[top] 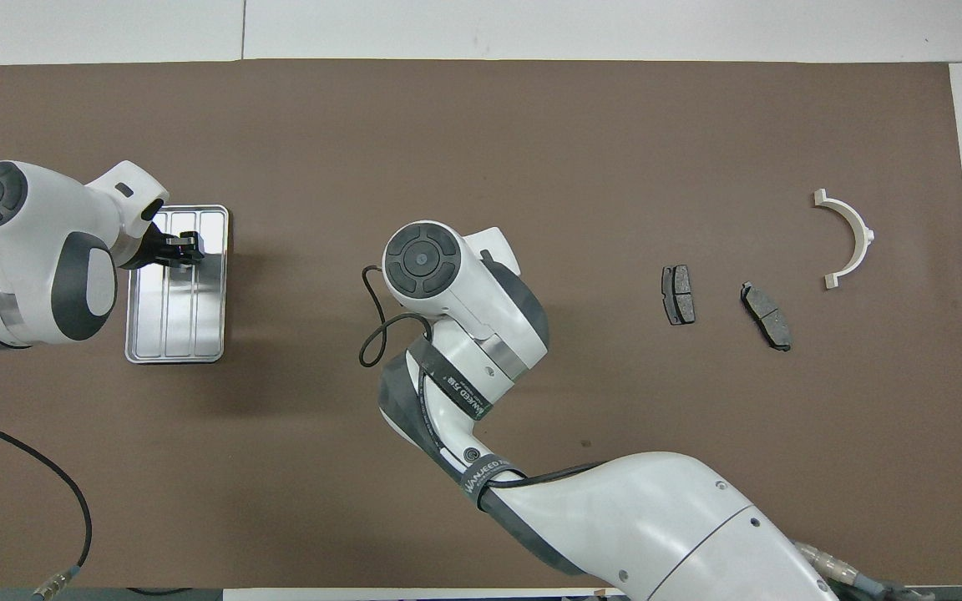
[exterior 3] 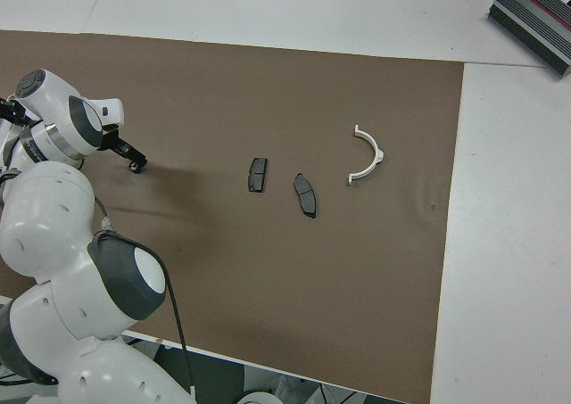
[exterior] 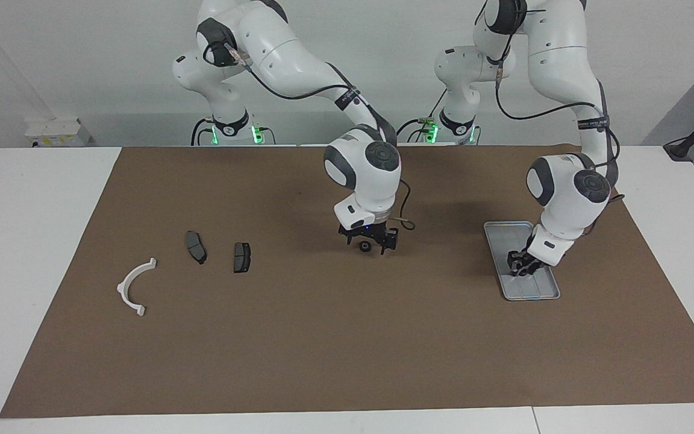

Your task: Place bearing gear from tray to pile

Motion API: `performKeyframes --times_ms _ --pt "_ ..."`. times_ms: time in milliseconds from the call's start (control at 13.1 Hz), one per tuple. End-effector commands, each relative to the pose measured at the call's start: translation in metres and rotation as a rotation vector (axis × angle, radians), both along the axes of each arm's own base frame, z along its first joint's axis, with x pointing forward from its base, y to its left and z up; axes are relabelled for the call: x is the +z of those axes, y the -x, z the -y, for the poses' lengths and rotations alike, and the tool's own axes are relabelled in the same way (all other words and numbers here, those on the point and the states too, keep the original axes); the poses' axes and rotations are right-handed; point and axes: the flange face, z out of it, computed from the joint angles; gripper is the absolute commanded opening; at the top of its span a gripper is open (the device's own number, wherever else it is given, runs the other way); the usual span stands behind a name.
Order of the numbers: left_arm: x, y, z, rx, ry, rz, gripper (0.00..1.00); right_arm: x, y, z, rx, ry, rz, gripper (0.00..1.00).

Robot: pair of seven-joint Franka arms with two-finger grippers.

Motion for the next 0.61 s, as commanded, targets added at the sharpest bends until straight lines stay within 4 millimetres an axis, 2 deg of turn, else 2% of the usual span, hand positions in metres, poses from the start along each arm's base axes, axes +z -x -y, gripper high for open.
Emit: performKeyframes --times_ms 0,153,306,535 --pt "-0.005 0.005 0.002 0.009 -0.003 0.015 0.48 -0.011 0.0 -0.001 0.029 -0.017 0.008 1.0" --pt "-0.006 0.005 0.003 0.008 -0.002 0.013 0.28 -0.021 0.003 0.003 0.056 -0.014 -0.011 1.0" --pt "-0.006 0.004 0.003 0.008 -0.002 0.015 0.01 -0.023 0.004 0.005 0.042 -0.034 -0.04 1.0" --pt "0.001 0.0 0.001 0.021 0.003 0.007 0.0 -0.023 0.006 0.005 0.027 -0.058 -0.074 0.97"
